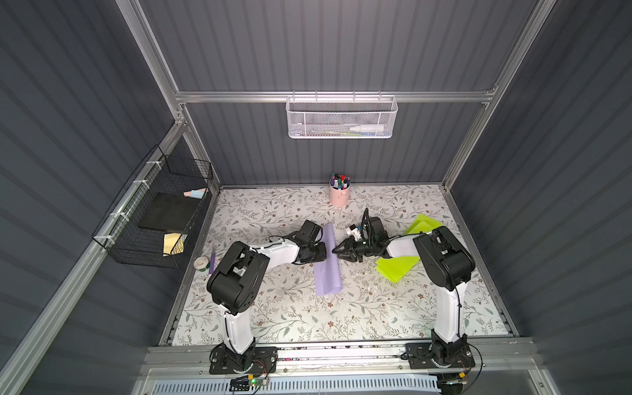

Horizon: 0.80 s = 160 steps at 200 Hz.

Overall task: Fold the rectangular paper in half along the long edge
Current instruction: Fold the paper at the center of the board.

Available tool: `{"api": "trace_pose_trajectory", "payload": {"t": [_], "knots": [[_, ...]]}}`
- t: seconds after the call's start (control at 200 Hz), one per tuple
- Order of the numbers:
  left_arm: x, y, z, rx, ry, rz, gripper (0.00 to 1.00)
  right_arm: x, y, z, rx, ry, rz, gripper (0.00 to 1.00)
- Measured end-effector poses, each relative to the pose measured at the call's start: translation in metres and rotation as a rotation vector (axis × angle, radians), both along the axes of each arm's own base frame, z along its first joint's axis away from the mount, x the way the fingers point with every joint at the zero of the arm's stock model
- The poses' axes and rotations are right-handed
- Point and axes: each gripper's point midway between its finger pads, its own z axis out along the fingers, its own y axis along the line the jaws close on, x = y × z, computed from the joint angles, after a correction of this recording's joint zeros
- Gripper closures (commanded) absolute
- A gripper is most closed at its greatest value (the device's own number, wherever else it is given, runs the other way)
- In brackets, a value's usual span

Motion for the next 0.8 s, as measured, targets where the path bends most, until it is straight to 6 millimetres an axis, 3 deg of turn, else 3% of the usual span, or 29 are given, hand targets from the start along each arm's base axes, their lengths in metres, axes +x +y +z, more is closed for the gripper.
{"api": "trace_pose_trajectory", "payload": {"t": [0.295,0.41,0.5,0.735,0.8], "knots": [[0.003,0.000,0.030,-0.014,-0.038,0.004,0.49,-0.004,0.004,-0.001,-0.008,0.003,0.018,0.68],[0.004,0.010,0.044,0.000,-0.061,0.028,0.51,-0.004,0.006,0.000,-0.008,-0.005,0.027,0.68],[0.005,0.021,0.052,0.019,-0.075,0.054,0.59,-0.004,0.007,0.000,-0.010,-0.006,0.032,0.68],[-0.002,0.055,0.036,0.072,-0.031,0.114,0.65,-0.007,0.008,-0.002,-0.024,0.004,0.044,0.68],[-0.005,0.058,0.033,0.082,-0.018,0.119,0.71,-0.005,0.010,-0.004,-0.028,0.005,0.049,0.68]]}}
